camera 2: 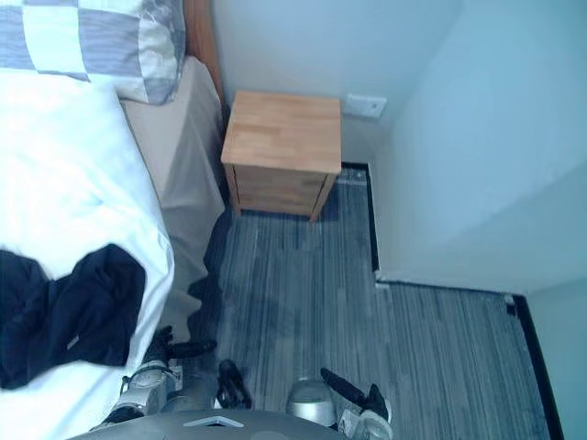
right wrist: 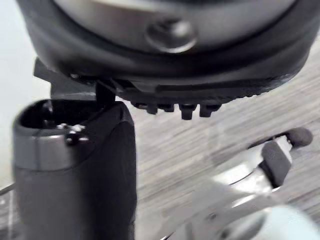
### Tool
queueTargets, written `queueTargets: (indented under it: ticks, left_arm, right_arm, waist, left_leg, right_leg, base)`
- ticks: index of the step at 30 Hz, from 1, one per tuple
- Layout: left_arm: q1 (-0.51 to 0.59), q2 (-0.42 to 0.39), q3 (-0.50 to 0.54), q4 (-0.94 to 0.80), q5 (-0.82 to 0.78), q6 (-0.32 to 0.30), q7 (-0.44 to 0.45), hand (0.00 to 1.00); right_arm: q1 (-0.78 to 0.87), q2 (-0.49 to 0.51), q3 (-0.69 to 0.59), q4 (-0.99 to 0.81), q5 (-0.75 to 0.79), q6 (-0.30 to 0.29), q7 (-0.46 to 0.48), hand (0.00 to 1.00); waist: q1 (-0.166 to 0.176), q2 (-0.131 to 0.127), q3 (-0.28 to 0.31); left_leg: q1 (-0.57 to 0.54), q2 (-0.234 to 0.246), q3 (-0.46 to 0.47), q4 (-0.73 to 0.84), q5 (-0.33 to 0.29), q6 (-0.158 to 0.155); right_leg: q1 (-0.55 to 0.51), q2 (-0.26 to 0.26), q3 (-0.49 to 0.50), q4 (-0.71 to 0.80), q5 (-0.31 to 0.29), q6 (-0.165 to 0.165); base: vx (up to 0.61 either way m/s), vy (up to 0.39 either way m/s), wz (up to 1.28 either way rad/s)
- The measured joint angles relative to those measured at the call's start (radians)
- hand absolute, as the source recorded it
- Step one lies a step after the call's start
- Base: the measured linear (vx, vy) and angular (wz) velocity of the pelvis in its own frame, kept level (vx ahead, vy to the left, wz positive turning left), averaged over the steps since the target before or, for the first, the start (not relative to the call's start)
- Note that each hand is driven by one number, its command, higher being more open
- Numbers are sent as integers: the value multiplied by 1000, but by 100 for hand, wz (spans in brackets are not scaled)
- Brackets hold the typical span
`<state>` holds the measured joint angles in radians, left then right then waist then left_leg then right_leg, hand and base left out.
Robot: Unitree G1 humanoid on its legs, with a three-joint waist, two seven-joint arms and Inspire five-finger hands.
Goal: Tidy up the quilt and then pick up the clothes from the bed and put them into the laundry hamper
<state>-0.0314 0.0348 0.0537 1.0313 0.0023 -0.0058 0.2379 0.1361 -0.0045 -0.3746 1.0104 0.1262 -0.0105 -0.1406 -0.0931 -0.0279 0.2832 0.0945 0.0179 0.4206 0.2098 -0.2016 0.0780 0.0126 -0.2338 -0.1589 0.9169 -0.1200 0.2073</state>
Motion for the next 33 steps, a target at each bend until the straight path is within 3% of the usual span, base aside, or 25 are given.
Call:
queueTargets:
  ticks: [1, 3, 4, 5, 7, 8, 9, 10, 11, 12, 13, 14, 16, 18, 19, 20, 21, 22, 24, 25, 26, 28, 30, 33]
  left_arm:
    - [1, -1, -11, 15, 0, 7, -2, 100]
    - [-2, -2, -29, 25, 0, 10, -9, 100]
    - [-3, -8, -39, 24, 0, 9, -14, 100]
    - [-1, -19, -39, 23, 0, 9, -17, 100]
    - [5, -32, -36, 18, 0, 2, -19, 100]
    - [5, -44, -12, 17, -1, -7, -19, 100]
    - [5, -53, 15, 14, -1, -11, -18, 100]
    - [7, -68, 79, -12, -1, -10, -9, 100]
    - [7, -73, 110, -22, 0, -10, -5, 100]
    - [-3, -82, 152, -28, -1, -10, 1, 100]
    - [1, -104, 179, -42, 1, -9, 4, 100]
    - [4, -106, 194, -49, 2, -8, 7, 100]
    - [6, -106, 196, -51, 4, -12, 7, 100]
    - [9, -107, 208, -49, 4, -10, 0, 100]
    - [12, -108, 236, -49, 4, -10, 0, 100]
    - [15, -108, 261, -61, 9, -9, 5, 100]
    - [17, -109, 261, -66, 9, -10, 5, 100]
    - [25, -104, 258, -71, 9, -10, 5, 100]
    - [24, -97, 253, -60, 9, -9, -7, 100]
    - [21, -88, 245, -48, 9, -1, -9, 100]
    - [21, -83, 244, -42, 10, 5, -9, 100]
    - [45, -63, 248, -16, 29, 7, -22, 100]
    - [49, -54, 272, -1, 46, 9, -25, 100]
    - [103, -58, 388, -9, 42, 9, -29, 100]
  right_arm:
    - [9, 13, -9, -34, 0, -8, 0, 100]
    - [5, 8, -5, -46, -4, -18, 1, 100]
    - [5, 4, -4, -47, -4, -19, 2, 100]
    - [1, 3, 5, -52, -4, -19, 3, 100]
    - [-16, -9, 21, -64, -7, -14, 3, 100]
    - [-15, -18, 34, -59, -38, -4, -3, 100]
    - [-14, -16, 31, -60, -43, -1, -6, 100]
    - [-10, -16, 31, -63, -43, 1, -9, 100]
    - [-9, -9, 32, -62, -43, 2, -12, 100]
    - [-15, -27, 39, -60, -42, 6, -16, 100]
    - [-3, -45, 52, -68, -48, 2, -23, 100]
    - [11, -44, 72, -64, -80, 18, -22, 100]
    - [24, -44, 77, -64, -80, 27, -15, 100]
    - [24, -59, 94, -63, -122, 40, -15, 100]
    - [23, -62, 96, -62, -122, 42, -15, 100]
    - [34, -61, 102, -60, -120, 43, -17, 100]
    - [41, -61, 103, -57, -118, 43, -17, 100]
    - [40, -61, 102, -41, -116, 41, -19, 100]
    - [25, -69, 48, -20, -77, 39, -17, 100]
    - [5, -57, -17, -4, -36, 38, -13, 100]
    - [1, -54, -44, -4, -5, 42, -14, 100]
    - [8, -13, -129, -4, 104, 24, -27, 100]
    - [25, 15, -194, -3, 169, 25, -39, 100]
    - [61, 38, -306, -13, 238, 48, -46, 100]
  waist:
    - [-12, 3, 1]
    - [-19, 4, 2]
    - [-14, 5, 2]
    - [-14, 16, 4]
    - [-15, 33, 3]
    - [-12, 34, 4]
    - [-7, 33, 3]
    - [8, 19, -7]
    - [17, 17, -3]
    - [30, 48, 14]
    - [40, 64, 15]
    - [51, 49, -1]
    - [52, 41, -10]
    - [47, 54, -38]
    - [32, 54, -37]
    - [33, 52, -37]
    - [41, 42, -36]
    - [44, 32, -52]
    - [45, 34, -60]
    - [42, 36, -62]
    - [42, 32, -63]
    - [30, 24, -93]
    - [27, 23, -97]
    - [31, 23, -106]
  left_leg:
    - [63, -7, -46, -36, 0, 0]
    - [124, -5, -91, -63, 0, -1]
    - [152, 3, -131, -63, 0, -1]
    - [169, 22, -173, -60, -2, -5]
    - [175, 52, -249, -58, -9, -32]
    - [171, 72, -327, -57, -33, -80]
    - [165, 83, -359, -52, -53, -101]
    - [141, 114, -404, -19, -114, -154]
    - [127, 134, -423, 5, -140, -183]
    - [119, 177, -439, 43, -155, -207]
    - [85, 222, -415, 86, -121, -213]
    - [86, 247, -426, 62, -59, -242]
    - [80, 270, -454, 8, -7, -240]
    - [13, 335, -399, -74, 125, -205]
    - [-45, 368, -231, -20, 148, -177]
    - [-52, 397, -9, 70, 139, -189]
    - [-47, 400, 78, 124, 124, -197]
    - [-51, 390, 193, 195, 59, -192]
    - [-37, 355, 288, 190, 15, -190]
    - [4, 325, 322, 112, 41, -214]
    - [20, 301, 322, 68, 69, -216]
    - [64, 227, 309, -79, 137, -207]
    - [92, 187, 295, -165, 177, -202]
    - [147, 138, 294, -288, 232, -195]
  right_leg:
    - [-43, -12, -48, 76, -32, -52]
    - [-91, -8, -97, 51, -89, -105]
    - [-129, 5, -114, -33, -125, -136]
    - [-163, 35, -101, -157, -134, -146]
    - [-195, 74, -1, -404, -110, -124]
    - [-219, 76, 168, -580, -50, -120]
    - [-229, 73, 248, -623, -33, -113]
    - [-234, 69, 411, -667, -23, -110]
    - [-233, 68, 430, -657, 18, -33]
    - [-235, 109, 397, -582, 16, -21]
    - [-247, 129, 341, -466, -49, -59]
    - [-284, 134, 336, -268, -129, -75]
    - [-286, 130, 299, -193, -178, -69]
    - [-235, 109, 128, -278, -222, -121]
    - [-175, 103, 32, -354, -212, -158]
    - [-108, 101, -49, -419, -197, -181]
    - [-84, 98, -76, -437, -192, -189]
    - [-62, 87, -123, -462, -187, -197]
    - [-34, 76, -180, -496, -172, -206]
    - [-6, 73, -191, -529, -153, -197]
    - [11, 70, -190, -549, -138, -192]
    - [50, 64, -170, -629, -92, -175]
    - [80, 56, -187, -673, -67, -165]
    - [111, 52, -196, -704, -51, -152]
  base:
    - [602, 61, 120]
    - [417, -67, 97]
    - [514, -194, 112]
    - [422, -177, 116]
    - [340, -276, 150]
    - [461, -439, 184]
    - [501, -526, 200]
    - [364, -416, 146]
    - [410, -581, 149]
    - [342, -596, 134]
    - [395, -797, 182]
    - [260, -538, 185]
    - [171, -425, 170]
    - [142, -492, 214]
    - [148, -502, 240]
    - [134, -414, 208]
    - [65, -262, 168]
    - [4, -129, 112]
    - [-19, -74, 99]
    - [-38, 27, 59]
    - [-35, 67, 30]
    - [-18, 111, 20]
    - [-37, 115, 27]
    - [-53, 87, 14]
